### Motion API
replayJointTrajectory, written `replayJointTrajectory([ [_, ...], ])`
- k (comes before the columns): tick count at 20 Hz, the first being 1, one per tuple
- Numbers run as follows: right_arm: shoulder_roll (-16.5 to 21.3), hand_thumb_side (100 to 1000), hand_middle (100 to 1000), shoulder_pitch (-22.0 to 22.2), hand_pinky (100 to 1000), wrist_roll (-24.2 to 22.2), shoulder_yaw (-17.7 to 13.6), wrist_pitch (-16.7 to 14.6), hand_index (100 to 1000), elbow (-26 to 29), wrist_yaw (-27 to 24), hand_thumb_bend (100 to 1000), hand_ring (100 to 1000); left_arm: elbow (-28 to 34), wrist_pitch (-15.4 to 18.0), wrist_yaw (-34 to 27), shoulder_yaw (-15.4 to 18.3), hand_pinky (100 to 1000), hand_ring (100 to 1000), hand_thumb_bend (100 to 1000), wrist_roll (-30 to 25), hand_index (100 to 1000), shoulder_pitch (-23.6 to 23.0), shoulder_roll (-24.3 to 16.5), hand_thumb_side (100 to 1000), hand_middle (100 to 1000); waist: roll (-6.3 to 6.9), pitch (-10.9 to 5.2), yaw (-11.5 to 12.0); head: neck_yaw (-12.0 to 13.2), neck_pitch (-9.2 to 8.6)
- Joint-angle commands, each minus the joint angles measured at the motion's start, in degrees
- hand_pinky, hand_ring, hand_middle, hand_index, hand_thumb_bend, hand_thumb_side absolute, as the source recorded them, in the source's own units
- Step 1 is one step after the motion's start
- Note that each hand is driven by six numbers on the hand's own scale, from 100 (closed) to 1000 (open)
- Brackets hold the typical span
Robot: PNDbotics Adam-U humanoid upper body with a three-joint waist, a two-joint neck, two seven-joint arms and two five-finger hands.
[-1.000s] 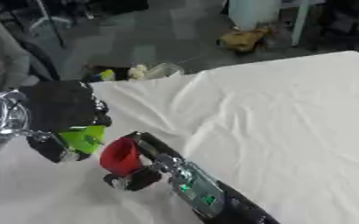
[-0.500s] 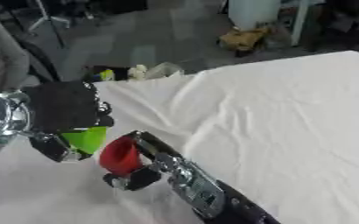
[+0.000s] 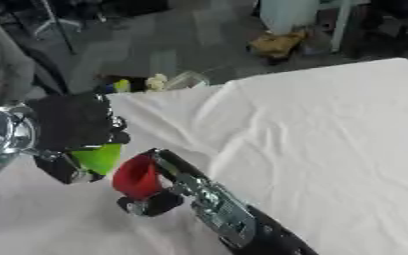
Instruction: Pour the contents of one cup into another cup.
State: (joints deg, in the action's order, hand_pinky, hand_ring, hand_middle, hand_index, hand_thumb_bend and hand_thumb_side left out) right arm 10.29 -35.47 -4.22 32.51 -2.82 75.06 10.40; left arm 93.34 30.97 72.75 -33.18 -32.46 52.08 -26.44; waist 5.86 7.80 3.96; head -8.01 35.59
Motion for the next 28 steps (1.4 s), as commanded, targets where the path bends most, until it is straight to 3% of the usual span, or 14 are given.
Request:
replayJointTrajectory([
  [1, -0.4, 100, 102, -1.0, 435, 0.8, -0.7, 0.0, 263, 1.2, -0.5, 100, 189, -0.9, 2.3, -2.3, 3.1, 513, 100, 100, -1.6, 743, -0.1, -0.3, 456, 280, -0.45, -0.75, 0.1, 0.1, -0.82],
  [5, -0.1, 100, 128, -0.5, 449, 4.7, -2.2, -0.2, 284, -0.5, 0.3, 100, 218, -1.4, -2.0, -4.9, 6.8, 503, 100, 100, 2.9, 745, -1.9, -0.4, 446, 292, -0.65, -0.66, 0.1, 0.2, -1.06],
  [10, 0.2, 199, 169, 0.1, 489, 11.0, -4.6, -1.9, 324, -5.3, 3.6, 113, 292, 0.3, -6.3, -7.7, 10.8, 497, 100, 100, 5.8, 746, -4.4, -0.3, 440, 298, -0.82, -0.53, 0.2, 0.1, -1.16],
  [12, 0.2, 238, 249, 0.6, 561, 12.4, -5.6, -2.6, 383, -7.9, 5.4, 231, 390, 0.9, -7.9, -8.9, 12.3, 486, 100, 100, 7.0, 747, -5.6, -0.1, 407, 298, -0.93, -0.45, 0.1, 0.1, -1.17],
  [14, 0.2, 258, 277, 0.9, 585, 13.3, -6.3, -3.4, 402, -10.3, 7.4, 288, 423, 1.4, -9.3, -9.9, 13.5, 483, 100, 100, 8.3, 747, -6.8, 0.1, 429, 295, -1.02, -0.39, 0.1, 0.1, -1.18],
  [15, 0.2, 326, 404, 1.1, 684, 13.6, -6.7, -3.8, 509, -11.3, 8.6, 509, 538, 1.7, -9.9, -10.3, 14.1, 477, 100, 100, 9.0, 746, -7.3, 0.2, 423, 283, -1.08, -0.37, 0.1, 0.1, -1.15],
  [16, 0.3, 366, 515, 1.2, 786, 13.7, -7.0, -4.2, 625, -12.1, 9.9, 635, 652, 1.9, -10.5, -10.7, 14.6, 473, 100, 100, 9.7, 743, -7.8, 0.3, 427, 278, -1.12, -0.35, 0.1, 0.1, -1.13],
  [17, 0.4, 396, 565, 1.2, 828, 13.6, -7.3, -4.7, 666, -12.7, 11.2, 708, 702, 2.1, -11.0, -11.2, 15.0, 471, 100, 100, 10.5, 742, -8.1, 0.4, 415, 276, -1.17, -0.36, 0.1, 0.2, -1.11],
  [19, 0.6, 490, 718, 1.2, 934, 13.7, -8.0, -5.4, 809, -13.5, 13.5, 783, 823, 2.6, -11.8, -12.1, 15.7, 467, 100, 100, 11.9, 741, -8.7, 0.5, 408, 275, -1.26, -0.38, 0.0, 0.3, -1.1],
  [20, 0.8, 509, 750, 1.2, 951, 13.9, -8.4, -5.6, 833, -13.6, 14.5, 807, 847, 2.9, -12.2, -12.6, 16.0, 465, 100, 100, 12.6, 740, -9.0, 0.5, 405, 274, -1.32, -0.41, 0.0, 0.3, -1.07],
  [22, 1.5, 527, 771, 1.0, 965, 14.5, -9.1, -5.8, 851, -13.2, 16.3, 826, 867, 3.3, -13.1, -13.9, 16.8, 456, 100, 100, 14.3, 739, -9.6, 0.6, 397, 273, -1.47, -0.49, -0.2, 0.3, -1.03],
  [23, 1.9, 549, 783, 0.9, 968, 14.9, -9.5, -5.7, 858, -12.9, 17.1, 774, 872, 3.4, -13.6, -14.6, 17.0, 453, 100, 100, 15.2, 738, -10.0, 0.6, 394, 274, -1.56, -0.53, -0.3, 0.4, -1.01],
  [24, 2.3, 530, 785, 0.8, 969, 15.4, -9.8, -5.6, 860, -12.5, 17.8, 830, 873, 3.4, -13.9, -15.2, 17.3, 452, 100, 100, 16.0, 738, -10.3, 0.6, 391, 274, -1.63, -0.57, -0.3, 0.4, -1.01],
  [28, 3.9, 549, 780, 0.4, 955, 16.9, -11.1, -4.8, 864, -10.3, 18.0, 830, 854, 3.3, -15.8, -17.8, 18.7, 439, 101, 100, 19.0, 739, -11.9, 0.9, 374, 278, -1.93, -0.75, -0.6, 0.6, -0.85],
])
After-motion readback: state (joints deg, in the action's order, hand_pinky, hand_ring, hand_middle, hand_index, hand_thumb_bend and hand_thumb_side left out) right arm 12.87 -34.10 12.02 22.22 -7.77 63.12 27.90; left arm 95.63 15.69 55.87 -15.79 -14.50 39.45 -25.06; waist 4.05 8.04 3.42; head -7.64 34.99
